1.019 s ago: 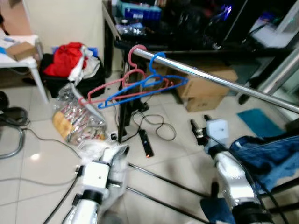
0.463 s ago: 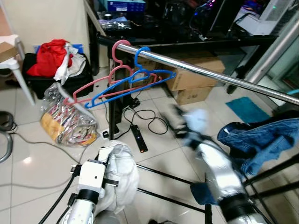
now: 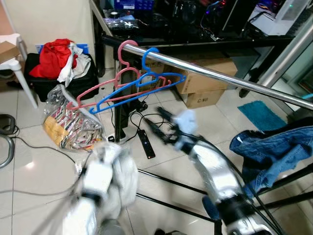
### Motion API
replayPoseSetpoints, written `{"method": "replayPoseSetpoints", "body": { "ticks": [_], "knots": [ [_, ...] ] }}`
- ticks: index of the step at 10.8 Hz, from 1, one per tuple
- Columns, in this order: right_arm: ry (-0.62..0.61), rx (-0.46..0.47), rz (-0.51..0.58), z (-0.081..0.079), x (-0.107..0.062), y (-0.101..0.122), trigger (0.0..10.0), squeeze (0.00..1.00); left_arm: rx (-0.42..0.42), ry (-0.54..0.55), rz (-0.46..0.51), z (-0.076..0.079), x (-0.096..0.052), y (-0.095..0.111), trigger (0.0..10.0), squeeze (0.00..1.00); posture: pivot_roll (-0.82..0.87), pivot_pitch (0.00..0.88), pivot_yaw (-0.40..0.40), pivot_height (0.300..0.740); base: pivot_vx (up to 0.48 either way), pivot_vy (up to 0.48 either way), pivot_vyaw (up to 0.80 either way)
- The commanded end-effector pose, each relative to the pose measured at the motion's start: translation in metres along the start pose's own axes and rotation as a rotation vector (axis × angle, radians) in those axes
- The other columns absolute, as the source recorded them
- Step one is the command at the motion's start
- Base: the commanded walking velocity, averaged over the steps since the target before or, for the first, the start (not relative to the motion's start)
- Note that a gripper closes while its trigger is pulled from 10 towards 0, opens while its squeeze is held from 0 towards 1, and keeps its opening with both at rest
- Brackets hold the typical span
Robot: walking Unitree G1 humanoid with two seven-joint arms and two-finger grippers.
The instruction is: Hang hanger
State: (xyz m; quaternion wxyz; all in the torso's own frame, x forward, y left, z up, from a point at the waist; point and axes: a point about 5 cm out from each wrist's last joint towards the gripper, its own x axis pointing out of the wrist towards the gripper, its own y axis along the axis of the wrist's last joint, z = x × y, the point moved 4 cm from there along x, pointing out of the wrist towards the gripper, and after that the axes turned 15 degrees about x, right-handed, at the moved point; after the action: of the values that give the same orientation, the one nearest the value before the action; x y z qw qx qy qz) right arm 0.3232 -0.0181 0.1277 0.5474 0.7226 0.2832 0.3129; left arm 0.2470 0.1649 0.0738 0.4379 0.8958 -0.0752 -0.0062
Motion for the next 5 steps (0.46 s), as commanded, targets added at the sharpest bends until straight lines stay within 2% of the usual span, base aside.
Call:
{"method": "replayPoseSetpoints", "body": {
  "ticks": [1,3,5],
  "knots": [
    [-0.012,0.003,0.006,0.006,0.000,0.004,10.0,0.00,0.066,0.017,0.091,-0.009,0.008,0.017,10.0,0.00,0.37,0.074,-0.163,0.740,0.000,0.000,0.00],
    [-0.020,-0.005,0.014,0.010,0.004,0.008,10.0,0.00,0.181,-0.085,0.175,-0.006,0.013,0.029,10.0,0.00,0.38,0.080,-0.166,0.740,0.000,0.000,0.00],
    [-0.043,-0.016,0.018,0.017,0.003,0.010,10.0,0.00,0.300,-0.254,0.250,0.008,0.008,0.038,10.0,0.00,0.38,0.079,-0.162,0.740,0.000,0.000,0.00]
  ]
}}
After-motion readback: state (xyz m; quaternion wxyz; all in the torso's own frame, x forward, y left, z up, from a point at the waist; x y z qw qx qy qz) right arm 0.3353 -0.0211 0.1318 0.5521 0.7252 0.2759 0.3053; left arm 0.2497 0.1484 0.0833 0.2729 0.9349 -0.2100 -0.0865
